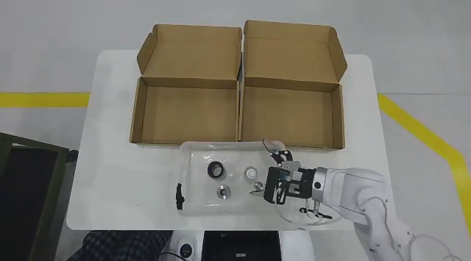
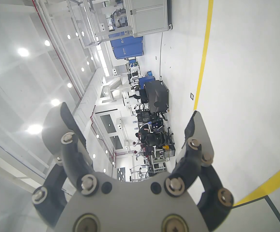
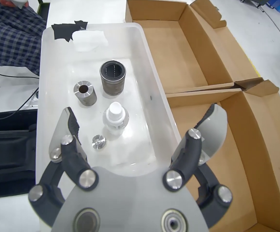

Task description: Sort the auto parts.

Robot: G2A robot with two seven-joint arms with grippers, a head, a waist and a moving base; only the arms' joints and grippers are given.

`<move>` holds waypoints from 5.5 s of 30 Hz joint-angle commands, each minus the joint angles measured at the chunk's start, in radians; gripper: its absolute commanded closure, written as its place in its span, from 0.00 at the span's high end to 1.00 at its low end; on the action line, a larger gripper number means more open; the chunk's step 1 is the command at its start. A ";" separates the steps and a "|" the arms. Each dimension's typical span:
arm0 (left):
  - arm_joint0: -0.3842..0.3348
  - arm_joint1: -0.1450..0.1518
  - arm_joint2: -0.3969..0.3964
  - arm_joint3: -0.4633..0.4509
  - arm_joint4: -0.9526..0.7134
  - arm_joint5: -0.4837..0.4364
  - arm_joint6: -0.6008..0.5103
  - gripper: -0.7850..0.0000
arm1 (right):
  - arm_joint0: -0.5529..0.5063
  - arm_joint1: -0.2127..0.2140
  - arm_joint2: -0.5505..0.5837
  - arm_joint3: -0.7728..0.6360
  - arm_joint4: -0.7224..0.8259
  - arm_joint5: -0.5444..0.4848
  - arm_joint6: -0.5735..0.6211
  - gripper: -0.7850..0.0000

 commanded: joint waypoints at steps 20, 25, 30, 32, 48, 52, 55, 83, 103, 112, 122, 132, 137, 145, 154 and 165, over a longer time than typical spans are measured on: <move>0.000 0.000 0.000 0.000 0.000 0.000 0.000 1.00 | 0.100 0.002 -0.149 0.067 0.096 0.031 0.281 1.00; 0.000 0.000 0.000 0.000 0.000 0.000 0.000 1.00 | 0.114 0.004 -0.161 0.085 0.106 0.058 0.306 0.89; 0.000 0.000 0.000 0.000 0.000 0.000 0.000 1.00 | 0.128 0.006 -0.172 0.109 0.119 0.075 0.319 0.72; 0.000 0.000 0.000 0.000 0.000 0.000 0.000 1.00 | 0.134 0.007 -0.176 0.116 0.125 0.080 0.324 0.67; 0.000 0.000 0.000 0.000 0.000 0.000 0.000 1.00 | 0.159 0.018 -0.194 0.138 0.165 0.072 0.317 0.00; 0.000 0.000 0.000 0.000 0.000 0.000 0.000 1.00 | 0.152 0.023 -0.178 0.114 0.178 0.075 0.287 0.00; 0.000 0.000 0.000 0.000 0.000 0.000 0.000 1.00 | 0.141 0.029 -0.165 0.094 0.192 0.065 0.261 0.00; 0.000 0.000 0.000 0.000 0.000 0.000 0.000 1.00 | 0.098 0.035 -0.046 0.202 0.504 0.047 -0.405 0.00; 0.000 0.000 0.000 0.000 0.000 0.000 0.000 1.00 | 0.085 0.029 0.026 0.227 0.608 0.126 -0.554 0.00; 0.000 0.000 0.000 0.000 0.000 0.000 0.000 1.00 | 0.102 0.025 0.016 0.244 0.584 0.171 -0.517 0.00; 0.000 0.000 0.000 0.000 0.000 0.000 0.000 1.00 | 0.146 0.021 0.000 0.245 0.492 0.266 -0.426 0.00; 0.000 0.000 0.000 0.000 0.000 0.000 0.000 1.00 | 0.231 0.013 -0.045 0.290 0.437 0.359 -0.288 0.00; 0.000 0.000 0.000 0.000 0.000 0.000 0.000 1.00 | 0.287 0.008 -0.065 0.332 0.388 0.407 -0.228 0.00; 0.000 0.000 0.000 0.000 0.000 0.000 0.000 1.00 | 0.373 -0.005 -0.121 0.434 0.346 0.448 -0.156 0.00; 0.000 0.000 0.000 0.000 0.000 0.000 0.000 1.00 | 0.447 -0.024 -0.191 0.561 0.325 0.485 -0.129 0.00; 0.000 0.000 0.000 0.000 0.000 0.000 0.000 1.00 | 0.499 -0.040 -0.239 0.620 0.289 0.503 -0.102 0.00</move>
